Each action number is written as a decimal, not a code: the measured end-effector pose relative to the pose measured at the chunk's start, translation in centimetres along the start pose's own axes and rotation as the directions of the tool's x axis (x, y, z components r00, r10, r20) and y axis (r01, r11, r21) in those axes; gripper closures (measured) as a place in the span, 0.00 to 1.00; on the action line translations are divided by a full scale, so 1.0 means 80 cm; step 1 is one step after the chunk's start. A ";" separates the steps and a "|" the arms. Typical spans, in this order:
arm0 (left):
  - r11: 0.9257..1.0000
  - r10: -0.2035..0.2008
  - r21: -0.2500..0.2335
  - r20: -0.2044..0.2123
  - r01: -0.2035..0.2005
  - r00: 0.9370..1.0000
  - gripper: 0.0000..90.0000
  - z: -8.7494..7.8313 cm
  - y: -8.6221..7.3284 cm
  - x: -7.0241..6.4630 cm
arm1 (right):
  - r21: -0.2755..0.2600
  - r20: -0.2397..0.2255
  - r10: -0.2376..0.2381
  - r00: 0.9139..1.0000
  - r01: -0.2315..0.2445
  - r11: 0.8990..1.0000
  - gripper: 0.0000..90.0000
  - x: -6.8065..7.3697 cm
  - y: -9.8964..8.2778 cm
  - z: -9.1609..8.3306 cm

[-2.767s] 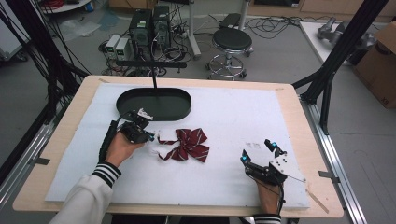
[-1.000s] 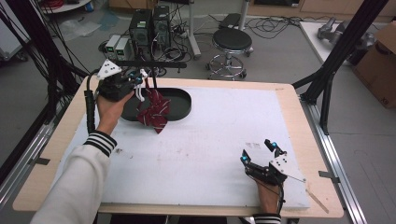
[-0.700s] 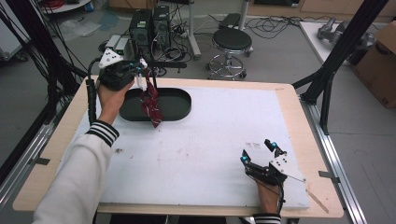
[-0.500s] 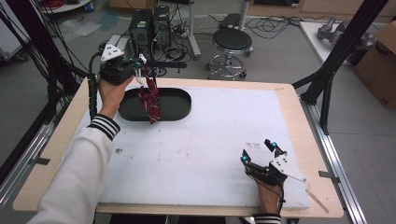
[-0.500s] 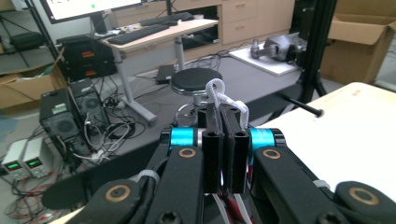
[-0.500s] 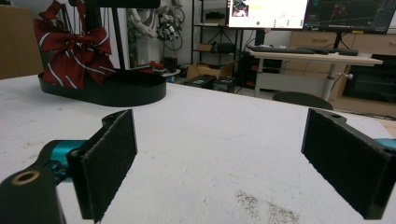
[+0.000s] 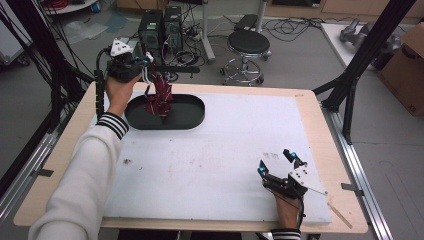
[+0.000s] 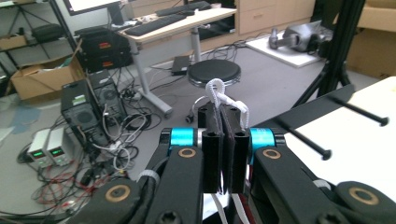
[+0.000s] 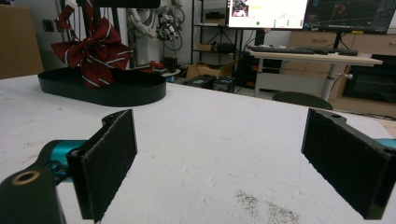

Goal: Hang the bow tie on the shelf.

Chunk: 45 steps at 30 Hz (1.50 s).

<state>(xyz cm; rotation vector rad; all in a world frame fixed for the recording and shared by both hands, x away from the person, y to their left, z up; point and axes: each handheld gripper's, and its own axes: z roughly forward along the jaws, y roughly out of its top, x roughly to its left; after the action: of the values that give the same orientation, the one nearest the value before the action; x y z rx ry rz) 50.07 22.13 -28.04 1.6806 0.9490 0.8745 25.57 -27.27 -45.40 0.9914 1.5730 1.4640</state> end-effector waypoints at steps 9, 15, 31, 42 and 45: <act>1.000 0.012 0.018 -0.032 -0.012 0.999 0.97 0.005 0.007 0.010 | -0.003 -0.001 0.001 1.000 -0.001 1.000 0.10 -0.001 0.000 0.000; 0.998 0.005 0.066 -0.042 -0.002 0.999 0.96 0.009 0.001 0.013 | -0.003 -0.001 -0.002 1.000 0.002 1.000 0.10 -0.001 0.000 0.000; 0.996 -0.032 0.078 -0.066 0.037 0.997 0.27 -0.002 0.000 0.017 | 0.000 0.000 -0.005 1.000 0.005 1.000 0.10 0.000 0.000 0.000; 0.991 -0.051 -0.118 0.091 0.062 0.995 0.08 -0.074 -0.027 0.017 | -0.001 -0.003 0.005 1.000 -0.005 1.000 0.10 -0.001 0.000 0.000; 0.984 -0.051 -0.166 0.128 0.072 0.991 0.08 -0.102 -0.047 0.009 | -0.002 -0.006 0.006 1.000 -0.006 1.000 0.10 -0.001 0.000 0.000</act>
<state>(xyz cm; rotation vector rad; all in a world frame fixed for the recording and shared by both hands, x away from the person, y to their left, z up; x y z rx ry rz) 42.52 26.81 -29.42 1.5327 0.8147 0.7791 25.58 -27.36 -45.40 0.9922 1.5736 1.4731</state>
